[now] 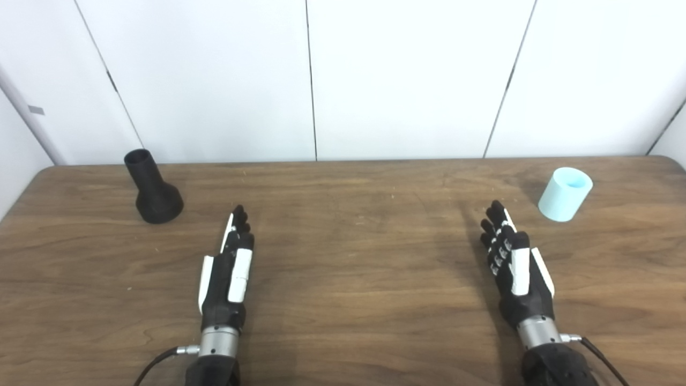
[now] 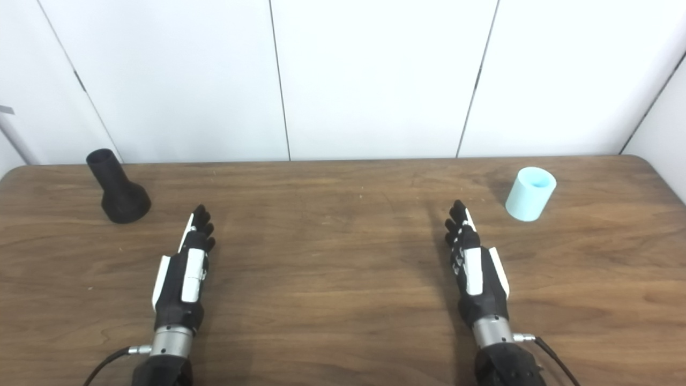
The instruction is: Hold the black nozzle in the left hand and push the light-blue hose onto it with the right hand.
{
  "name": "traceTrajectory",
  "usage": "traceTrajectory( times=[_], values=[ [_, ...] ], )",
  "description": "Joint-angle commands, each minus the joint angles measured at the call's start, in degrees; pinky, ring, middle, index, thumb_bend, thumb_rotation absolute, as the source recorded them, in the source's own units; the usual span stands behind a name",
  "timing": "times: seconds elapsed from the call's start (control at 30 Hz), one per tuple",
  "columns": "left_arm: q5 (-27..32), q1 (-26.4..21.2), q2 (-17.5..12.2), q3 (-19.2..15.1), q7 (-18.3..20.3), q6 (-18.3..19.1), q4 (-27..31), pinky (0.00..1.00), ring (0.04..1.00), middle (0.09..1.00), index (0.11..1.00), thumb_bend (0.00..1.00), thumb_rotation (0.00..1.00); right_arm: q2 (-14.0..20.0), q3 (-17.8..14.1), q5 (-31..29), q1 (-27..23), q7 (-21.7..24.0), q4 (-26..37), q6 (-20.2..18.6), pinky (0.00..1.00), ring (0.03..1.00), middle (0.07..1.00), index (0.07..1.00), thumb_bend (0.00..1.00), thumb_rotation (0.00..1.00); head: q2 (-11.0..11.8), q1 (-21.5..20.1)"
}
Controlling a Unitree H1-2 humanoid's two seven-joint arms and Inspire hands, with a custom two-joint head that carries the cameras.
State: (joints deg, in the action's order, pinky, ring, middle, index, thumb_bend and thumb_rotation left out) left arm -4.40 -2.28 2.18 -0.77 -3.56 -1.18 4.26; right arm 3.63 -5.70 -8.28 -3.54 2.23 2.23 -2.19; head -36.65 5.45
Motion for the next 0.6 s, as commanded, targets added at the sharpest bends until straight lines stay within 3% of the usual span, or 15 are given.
traceTrajectory(
  times=[0.0,0.57],
  values=[
    [-0.24,0.1,0.73,0.58,-0.37,-0.73,-0.37,1.0,1.0,1.0,1.0,0.8,0.95,0.6,-0.27,-0.31,0.37,0.53,-1.17,0.99,1.0,1.0,1.0,1.0,0.69,1.0,-0.06,-0.13],
    [0.16,0.1,0.22,0.19,-0.38,-0.91,-0.84,1.0,1.0,1.0,1.0,0.79,0.95,-0.1,0.24,-0.56,0.81,0.37,0.18,-0.09,1.0,1.0,1.0,1.0,0.69,1.0,0.19,-1.29]
  ],
)
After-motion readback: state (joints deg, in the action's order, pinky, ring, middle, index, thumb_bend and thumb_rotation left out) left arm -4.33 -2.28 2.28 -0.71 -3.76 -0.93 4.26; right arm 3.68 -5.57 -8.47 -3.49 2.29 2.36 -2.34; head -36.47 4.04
